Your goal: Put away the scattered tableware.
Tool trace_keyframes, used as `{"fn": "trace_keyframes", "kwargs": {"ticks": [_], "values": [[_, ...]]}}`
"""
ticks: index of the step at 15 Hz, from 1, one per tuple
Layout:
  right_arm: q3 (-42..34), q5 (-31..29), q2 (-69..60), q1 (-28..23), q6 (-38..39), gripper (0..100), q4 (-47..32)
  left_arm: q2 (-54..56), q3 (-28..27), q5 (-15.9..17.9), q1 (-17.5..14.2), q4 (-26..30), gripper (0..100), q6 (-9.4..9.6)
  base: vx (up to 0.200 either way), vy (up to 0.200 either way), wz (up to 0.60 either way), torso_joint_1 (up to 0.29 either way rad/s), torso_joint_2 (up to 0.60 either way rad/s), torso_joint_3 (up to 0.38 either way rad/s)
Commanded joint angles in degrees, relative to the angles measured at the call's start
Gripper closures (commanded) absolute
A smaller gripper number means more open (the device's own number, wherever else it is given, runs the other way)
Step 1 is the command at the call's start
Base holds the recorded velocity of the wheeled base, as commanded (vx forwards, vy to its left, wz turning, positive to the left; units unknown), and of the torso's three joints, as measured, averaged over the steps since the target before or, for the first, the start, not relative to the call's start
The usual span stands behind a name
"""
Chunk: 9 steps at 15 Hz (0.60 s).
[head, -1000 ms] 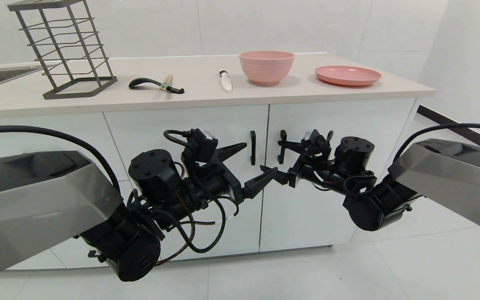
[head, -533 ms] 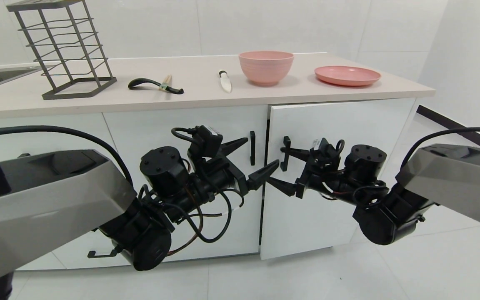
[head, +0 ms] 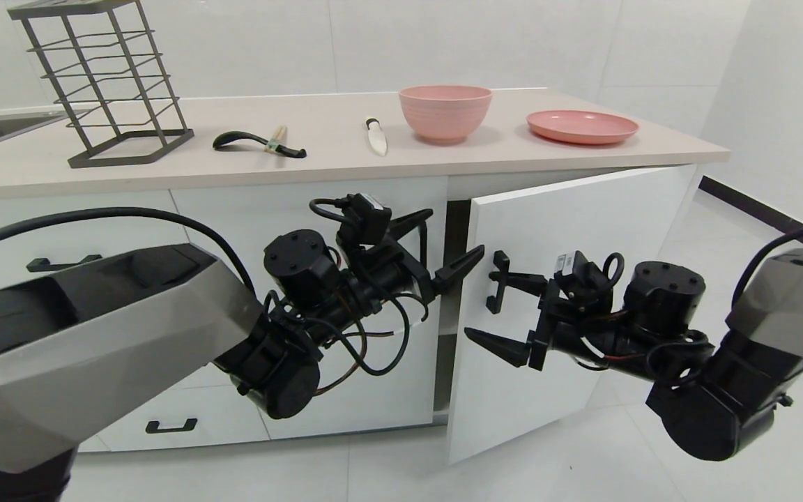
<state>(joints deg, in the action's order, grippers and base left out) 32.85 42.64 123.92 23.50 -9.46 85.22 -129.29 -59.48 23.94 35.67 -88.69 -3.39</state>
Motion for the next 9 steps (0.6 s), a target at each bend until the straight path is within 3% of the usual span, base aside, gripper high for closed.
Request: {"fn": "trace_keyframes", "kwargs": {"ticks": [1,5,9], "values": [[-3.06,0.34,-2.89,-0.04,-0.03,0,0.38,-2.1,-3.01,0.67,1.16,1.06,0,-0.04,0.0,0.0,0.0,0.0,0.0,0.0],[-6.4,0.42,-4.39,-0.12,-0.12,0,1.44,-4.39,-10.13,1.9,3.71,6.25,0,-0.04,0.0,0.0,0.0,0.0,0.0,0.0],[-6.05,0.25,-3.07,-0.83,-0.12,0,1.96,-4.21,-8.81,3.74,8.36,5.72,0,0.05,0.0,0.0,0.0,0.0,0.0,0.0]]}}
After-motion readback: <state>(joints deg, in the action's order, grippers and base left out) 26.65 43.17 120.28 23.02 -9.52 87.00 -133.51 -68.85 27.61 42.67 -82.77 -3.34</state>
